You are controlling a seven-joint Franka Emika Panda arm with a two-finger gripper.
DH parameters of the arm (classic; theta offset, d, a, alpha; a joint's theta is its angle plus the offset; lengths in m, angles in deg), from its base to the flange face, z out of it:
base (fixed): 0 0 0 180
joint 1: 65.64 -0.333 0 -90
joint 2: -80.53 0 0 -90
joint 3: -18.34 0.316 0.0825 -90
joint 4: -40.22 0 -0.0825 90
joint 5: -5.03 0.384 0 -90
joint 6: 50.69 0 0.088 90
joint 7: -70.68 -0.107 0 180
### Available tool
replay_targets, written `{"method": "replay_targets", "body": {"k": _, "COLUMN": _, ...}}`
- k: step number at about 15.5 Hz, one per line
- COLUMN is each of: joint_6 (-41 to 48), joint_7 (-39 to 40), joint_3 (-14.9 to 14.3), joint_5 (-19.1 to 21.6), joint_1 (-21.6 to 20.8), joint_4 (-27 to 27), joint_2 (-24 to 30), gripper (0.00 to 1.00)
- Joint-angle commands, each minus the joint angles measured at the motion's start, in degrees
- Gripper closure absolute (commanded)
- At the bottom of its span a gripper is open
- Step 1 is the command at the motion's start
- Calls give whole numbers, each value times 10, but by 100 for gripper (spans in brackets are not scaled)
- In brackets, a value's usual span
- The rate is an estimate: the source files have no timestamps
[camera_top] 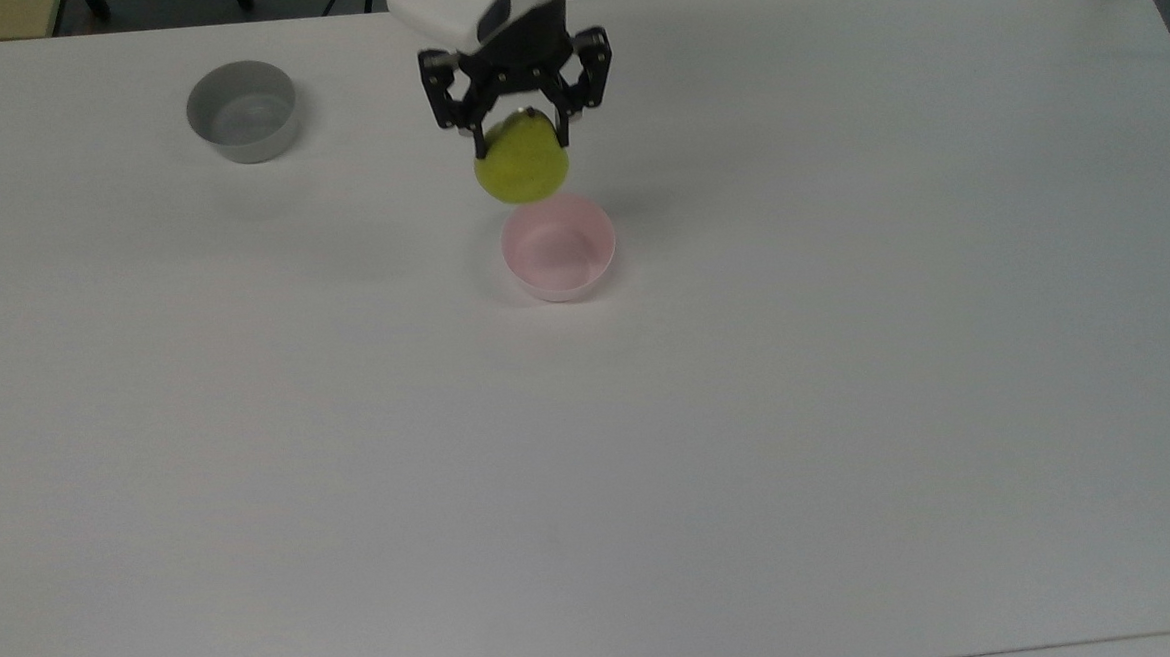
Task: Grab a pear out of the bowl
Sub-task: 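Carry the held pear away from the pink bowl and lower it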
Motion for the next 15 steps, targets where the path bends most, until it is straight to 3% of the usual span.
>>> {"method": "replay_targets", "body": {"k": 1, "joint_6": 68, "joint_7": 2, "joint_3": -6, "joint_5": 10, "joint_1": 8, "joint_4": -56, "joint_2": 5, "gripper": 100}}
{"method": "replay_targets", "body": {"k": 8, "joint_6": 100, "joint_7": 123, "joint_3": -25, "joint_5": 34, "joint_1": 59, "joint_4": -61, "joint_2": 26, "gripper": 100}}
{"method": "replay_targets", "body": {"k": 12, "joint_6": 85, "joint_7": 215, "joint_3": -30, "joint_5": 54, "joint_1": 106, "joint_4": -74, "joint_2": 14, "gripper": 100}}
{"method": "replay_targets", "body": {"k": 15, "joint_6": 62, "joint_7": 250, "joint_3": -46, "joint_5": 60, "joint_1": 117, "joint_4": -81, "joint_2": -7, "gripper": 100}}
